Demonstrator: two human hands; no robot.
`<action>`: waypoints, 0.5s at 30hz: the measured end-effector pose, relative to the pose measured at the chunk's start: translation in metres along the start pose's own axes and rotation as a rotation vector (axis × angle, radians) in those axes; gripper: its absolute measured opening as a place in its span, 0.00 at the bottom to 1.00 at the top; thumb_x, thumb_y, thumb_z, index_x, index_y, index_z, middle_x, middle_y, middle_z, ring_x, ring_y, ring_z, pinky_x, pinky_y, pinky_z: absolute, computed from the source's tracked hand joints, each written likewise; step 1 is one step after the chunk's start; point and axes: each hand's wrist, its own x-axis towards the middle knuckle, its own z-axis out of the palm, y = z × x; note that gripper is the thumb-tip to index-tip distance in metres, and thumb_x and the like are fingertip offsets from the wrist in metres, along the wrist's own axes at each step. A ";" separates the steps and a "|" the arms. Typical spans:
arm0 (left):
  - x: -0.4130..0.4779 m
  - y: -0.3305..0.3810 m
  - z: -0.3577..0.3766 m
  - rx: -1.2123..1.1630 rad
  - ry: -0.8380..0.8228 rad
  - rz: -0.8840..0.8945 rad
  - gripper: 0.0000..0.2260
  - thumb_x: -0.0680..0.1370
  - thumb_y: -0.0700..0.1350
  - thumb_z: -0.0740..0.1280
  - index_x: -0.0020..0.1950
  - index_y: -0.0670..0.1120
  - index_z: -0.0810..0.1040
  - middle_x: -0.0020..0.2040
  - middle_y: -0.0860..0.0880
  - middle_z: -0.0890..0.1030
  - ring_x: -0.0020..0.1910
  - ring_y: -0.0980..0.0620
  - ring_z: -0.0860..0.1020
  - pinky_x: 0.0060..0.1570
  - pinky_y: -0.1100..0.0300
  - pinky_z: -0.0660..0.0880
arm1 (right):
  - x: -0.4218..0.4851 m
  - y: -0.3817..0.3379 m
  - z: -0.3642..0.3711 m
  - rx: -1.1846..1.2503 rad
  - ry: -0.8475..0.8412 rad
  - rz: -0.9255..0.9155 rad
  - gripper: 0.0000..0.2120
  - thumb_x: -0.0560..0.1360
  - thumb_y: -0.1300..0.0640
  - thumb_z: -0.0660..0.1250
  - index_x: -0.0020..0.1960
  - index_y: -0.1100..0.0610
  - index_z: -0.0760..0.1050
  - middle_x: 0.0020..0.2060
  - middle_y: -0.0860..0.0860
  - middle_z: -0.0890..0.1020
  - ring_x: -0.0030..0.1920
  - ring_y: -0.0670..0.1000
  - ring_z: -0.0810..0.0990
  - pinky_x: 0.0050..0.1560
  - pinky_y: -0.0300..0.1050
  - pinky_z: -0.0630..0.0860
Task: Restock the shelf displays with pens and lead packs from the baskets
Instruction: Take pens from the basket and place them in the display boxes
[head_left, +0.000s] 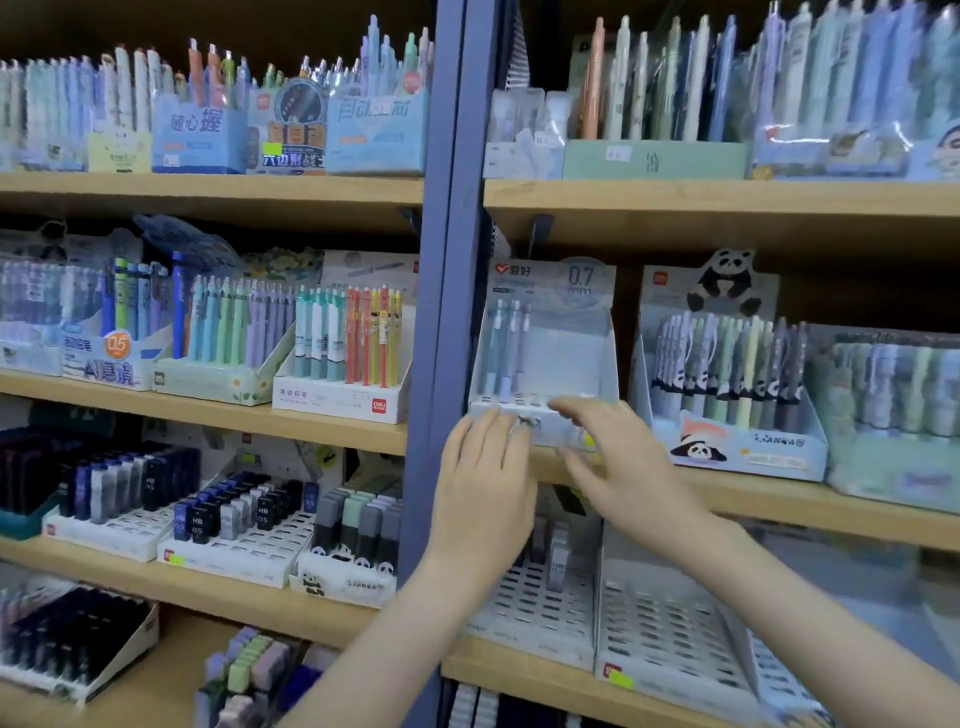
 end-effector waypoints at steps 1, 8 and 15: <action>-0.008 0.008 -0.002 -0.052 -0.009 -0.003 0.13 0.74 0.39 0.62 0.57 0.39 0.78 0.56 0.42 0.80 0.59 0.43 0.77 0.64 0.50 0.67 | -0.014 0.000 0.001 0.016 0.006 -0.007 0.18 0.77 0.59 0.65 0.66 0.57 0.71 0.59 0.49 0.77 0.59 0.47 0.70 0.63 0.43 0.67; -0.124 0.088 -0.002 -0.380 -0.467 -0.017 0.14 0.78 0.44 0.58 0.59 0.40 0.75 0.53 0.44 0.80 0.53 0.46 0.76 0.54 0.56 0.72 | -0.165 0.006 0.010 0.108 -0.137 0.162 0.16 0.78 0.53 0.60 0.63 0.56 0.74 0.54 0.49 0.78 0.57 0.44 0.70 0.55 0.36 0.64; -0.288 0.179 0.006 -0.559 -1.106 0.045 0.17 0.81 0.43 0.59 0.69 0.41 0.70 0.62 0.43 0.76 0.61 0.43 0.74 0.59 0.52 0.70 | -0.391 0.032 0.036 0.222 -0.563 0.534 0.16 0.79 0.50 0.59 0.60 0.58 0.75 0.53 0.53 0.80 0.56 0.51 0.74 0.56 0.42 0.68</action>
